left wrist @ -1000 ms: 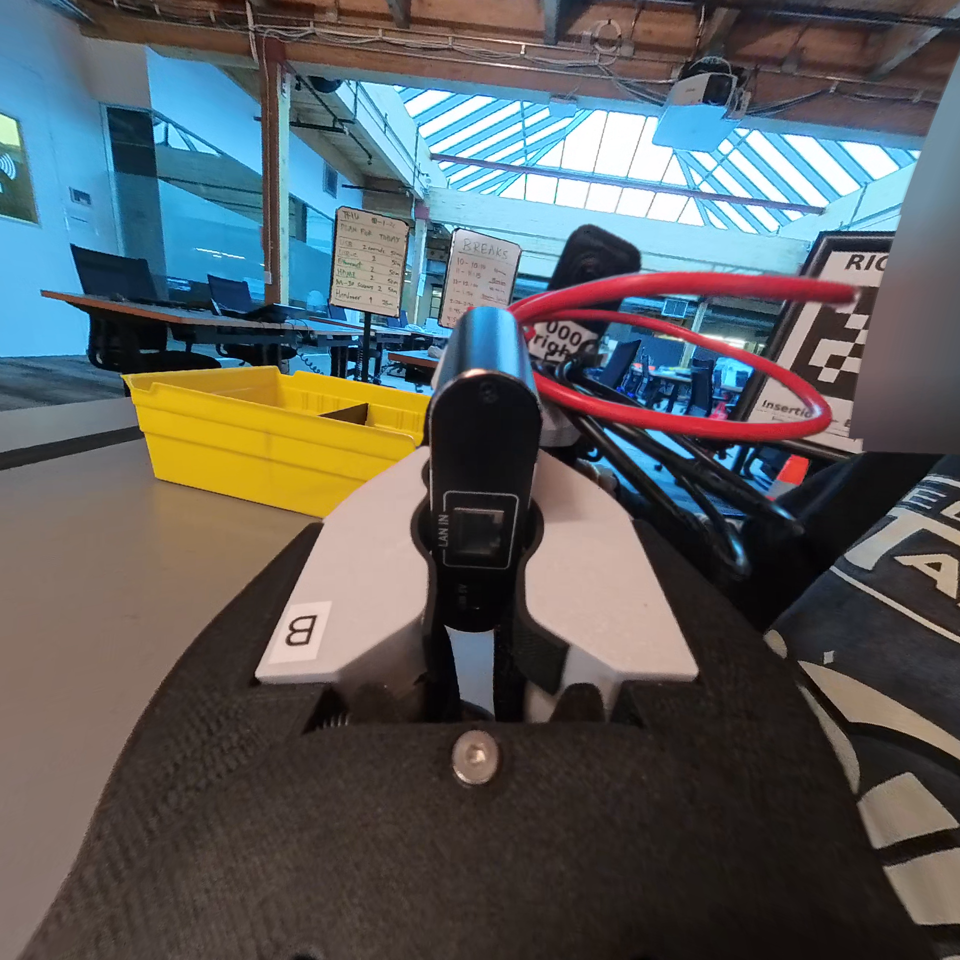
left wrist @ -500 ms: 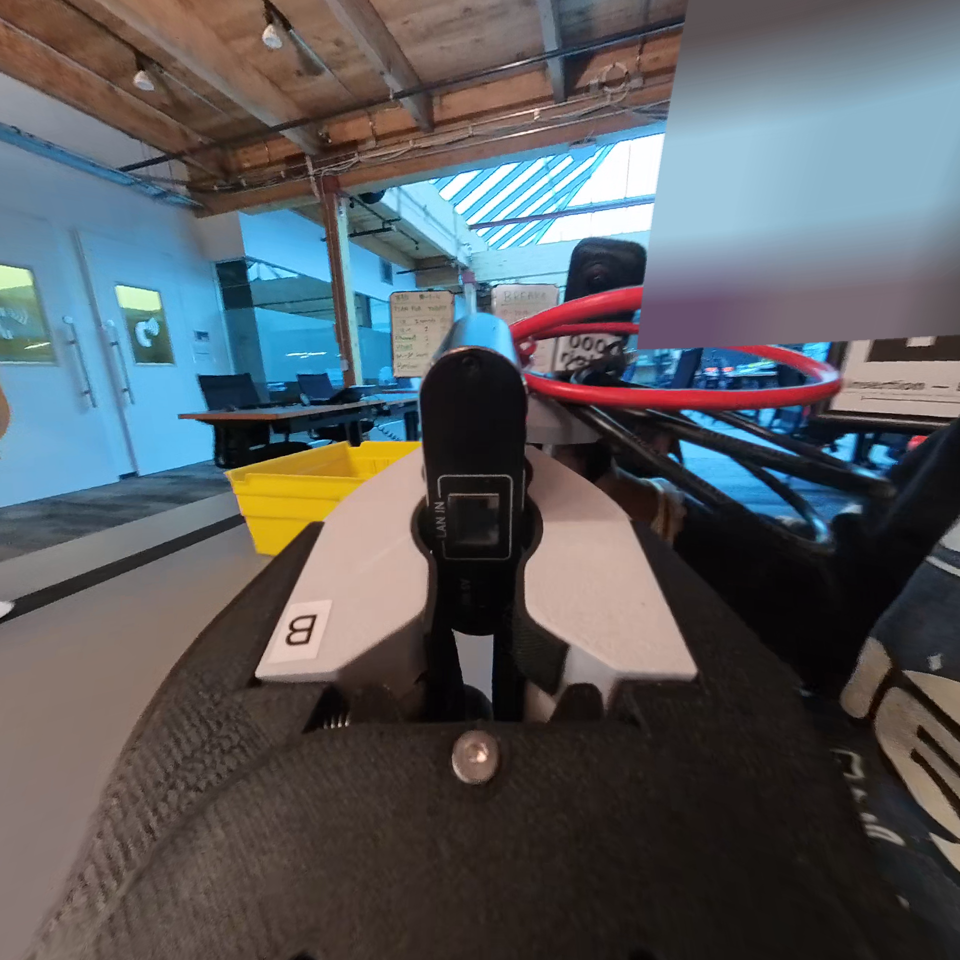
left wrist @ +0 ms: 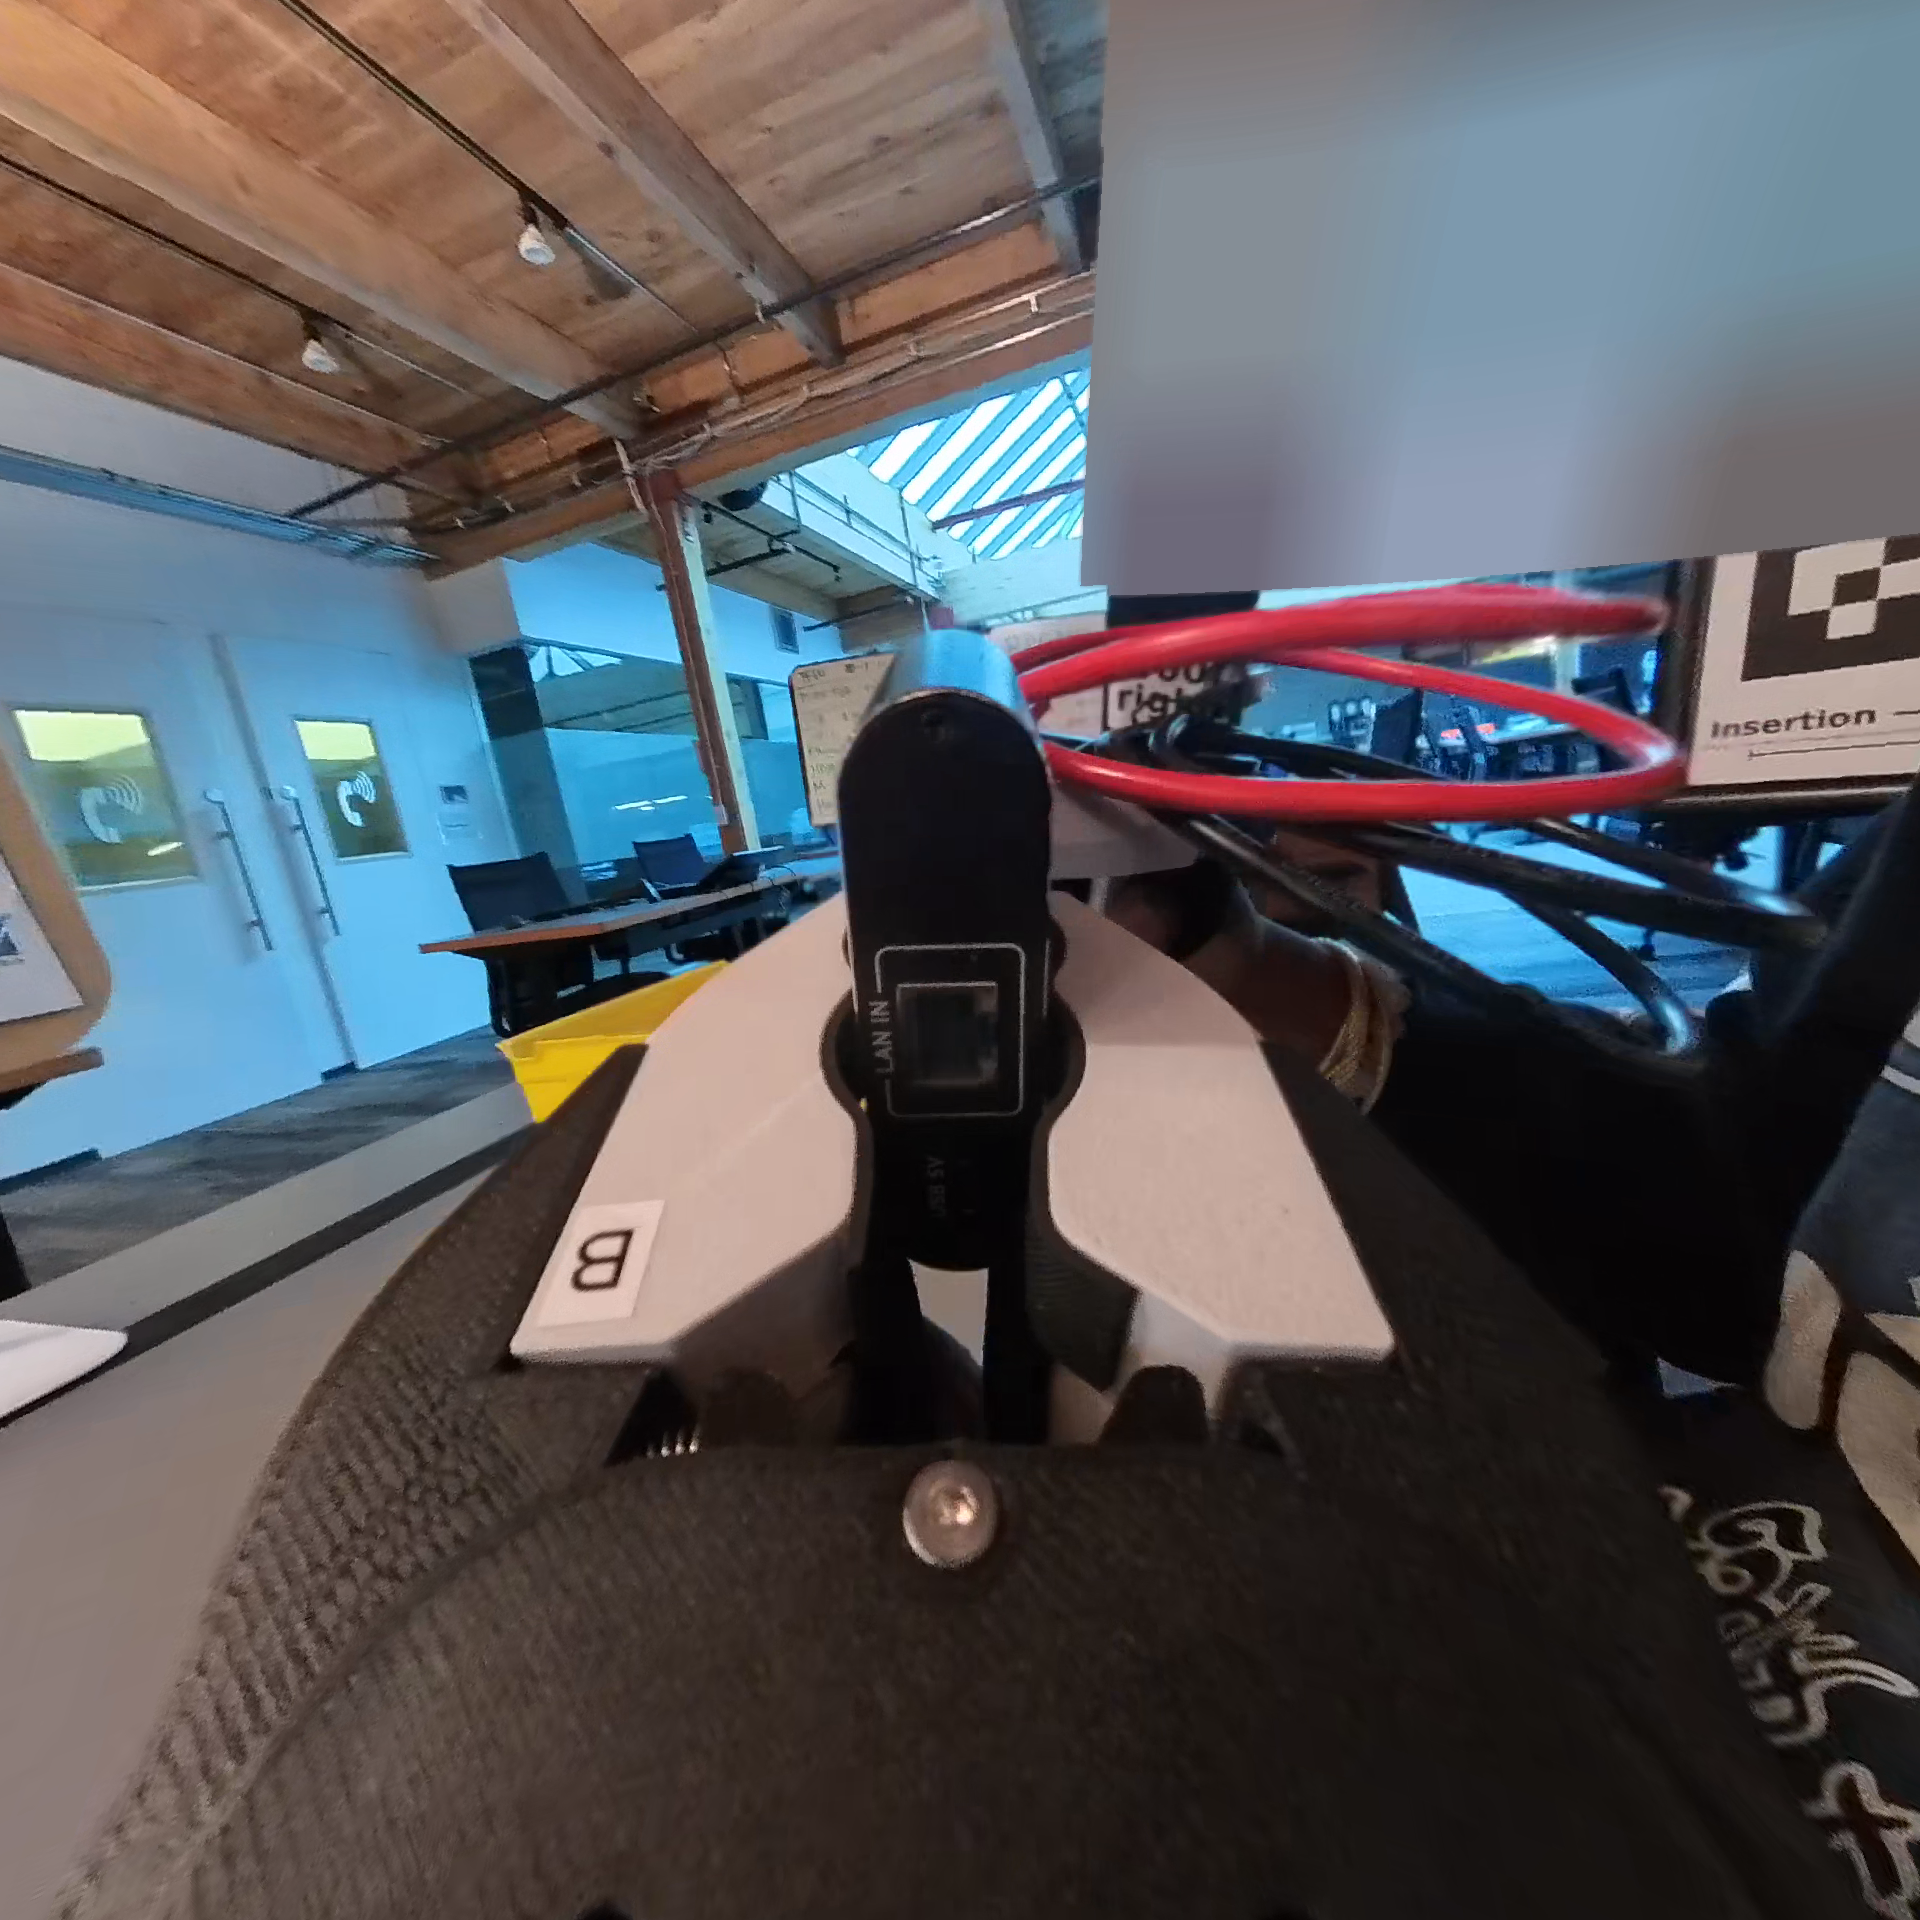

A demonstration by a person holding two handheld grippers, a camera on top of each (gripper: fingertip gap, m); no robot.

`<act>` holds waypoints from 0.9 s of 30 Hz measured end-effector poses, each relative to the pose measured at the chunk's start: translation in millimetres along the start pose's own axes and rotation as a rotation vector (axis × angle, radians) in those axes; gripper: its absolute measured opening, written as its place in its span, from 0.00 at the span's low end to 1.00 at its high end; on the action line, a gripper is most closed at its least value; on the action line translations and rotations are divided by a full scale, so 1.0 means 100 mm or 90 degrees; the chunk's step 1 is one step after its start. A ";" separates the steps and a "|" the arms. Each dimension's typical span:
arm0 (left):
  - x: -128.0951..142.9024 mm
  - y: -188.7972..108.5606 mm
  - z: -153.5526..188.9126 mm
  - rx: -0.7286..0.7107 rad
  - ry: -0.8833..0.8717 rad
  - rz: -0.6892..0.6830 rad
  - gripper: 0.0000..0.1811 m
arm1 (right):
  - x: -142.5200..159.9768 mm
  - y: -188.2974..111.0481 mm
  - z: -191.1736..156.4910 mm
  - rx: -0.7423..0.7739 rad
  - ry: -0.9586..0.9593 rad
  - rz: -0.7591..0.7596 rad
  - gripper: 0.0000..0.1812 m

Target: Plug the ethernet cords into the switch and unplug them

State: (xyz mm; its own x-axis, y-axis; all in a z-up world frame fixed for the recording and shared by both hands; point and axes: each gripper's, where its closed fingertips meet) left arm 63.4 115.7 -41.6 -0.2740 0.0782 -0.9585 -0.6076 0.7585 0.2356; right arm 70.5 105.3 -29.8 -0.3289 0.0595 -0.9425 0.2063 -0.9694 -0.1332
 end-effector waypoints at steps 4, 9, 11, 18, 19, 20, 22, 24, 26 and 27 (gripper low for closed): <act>-0.07 -0.04 -0.02 0.002 -0.019 0.032 0.14 | -0.08 0.04 0.00 0.061 -0.038 -0.009 0.41; -0.22 -0.13 0.01 0.055 -0.092 0.104 0.15 | -0.23 -0.05 0.11 0.101 0.027 0.065 0.24; -0.43 -0.34 0.01 0.108 -0.115 0.196 0.14 | -0.30 -0.55 0.55 0.195 0.088 0.154 0.07; -0.35 -0.34 -0.35 0.063 -0.268 0.212 0.14 | 0.21 -1.54 1.25 0.538 -0.037 -0.227 0.08; -0.33 -0.35 -0.39 0.052 -0.282 0.211 0.14 | 0.29 -1.80 1.35 0.627 -0.050 -0.299 0.08; -0.31 -0.36 -0.44 0.037 -0.294 0.211 0.14 | 0.37 -2.08 1.43 0.712 -0.055 -0.373 0.08; -0.29 -0.37 -0.51 0.026 -0.325 0.219 0.14 | 0.49 -2.62 1.52 0.865 -0.055 -0.498 0.08; -0.29 -0.39 -0.54 0.033 -0.351 0.230 0.14 | 0.60 -3.02 1.53 0.965 -0.031 -0.575 0.08; -0.28 -0.39 -0.56 0.029 -0.359 0.229 0.14 | 0.77 -3.25 1.55 1.016 0.016 -0.608 0.08; -0.27 -0.38 -0.56 0.027 -0.360 0.225 0.14 | 0.87 -3.33 1.58 1.034 0.039 -0.615 0.08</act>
State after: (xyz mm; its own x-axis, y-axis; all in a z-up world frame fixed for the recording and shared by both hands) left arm 52.4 48.2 -16.0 -0.0115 0.6456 -0.7636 -0.5199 0.6484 0.5561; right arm -172.0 395.9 -19.0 0.2526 0.6184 -0.7442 -0.9674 0.1465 -0.2066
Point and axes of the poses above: each gripper's, where its closed fingertips meet, y out along the fingers, x out of its underside, z = x × y across the jaws, and after that the axes turned 9 degrees about -z, right-handed
